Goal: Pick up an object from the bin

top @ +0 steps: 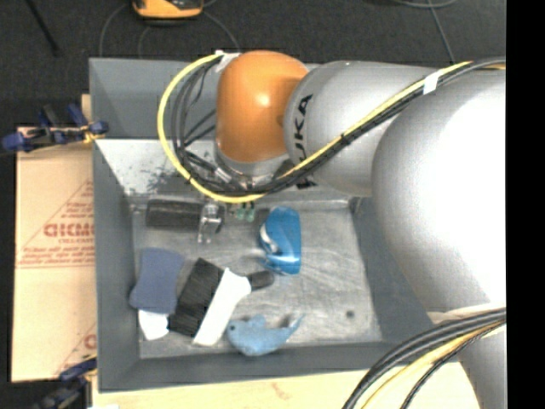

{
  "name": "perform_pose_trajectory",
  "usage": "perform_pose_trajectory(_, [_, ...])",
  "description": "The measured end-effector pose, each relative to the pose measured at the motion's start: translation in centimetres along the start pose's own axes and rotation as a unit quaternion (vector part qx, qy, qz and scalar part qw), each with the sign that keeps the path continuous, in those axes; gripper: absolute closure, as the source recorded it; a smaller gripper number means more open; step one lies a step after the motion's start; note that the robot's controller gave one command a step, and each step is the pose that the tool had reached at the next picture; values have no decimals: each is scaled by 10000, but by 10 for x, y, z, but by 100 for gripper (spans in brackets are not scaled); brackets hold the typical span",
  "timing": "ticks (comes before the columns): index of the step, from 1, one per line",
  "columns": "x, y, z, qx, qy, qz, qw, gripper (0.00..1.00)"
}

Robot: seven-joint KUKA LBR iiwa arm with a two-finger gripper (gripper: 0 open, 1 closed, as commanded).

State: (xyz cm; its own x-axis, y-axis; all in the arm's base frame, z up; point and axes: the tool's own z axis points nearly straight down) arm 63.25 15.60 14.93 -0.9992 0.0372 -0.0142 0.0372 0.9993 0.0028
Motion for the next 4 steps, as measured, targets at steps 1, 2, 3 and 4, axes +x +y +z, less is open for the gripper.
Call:
perform_pose_trajectory(1, [-3,-3,-26,24,96,1,10000,100])
perform_pose_trajectory(2, [2,0,-39,2,-10,-55,10000,100])
perform_pose_trajectory(3, [35,38,-25,21,61,-144,9999,100])
perform_pose_trajectory(4, [77,38,-24,-9,54,-344,9994,100])
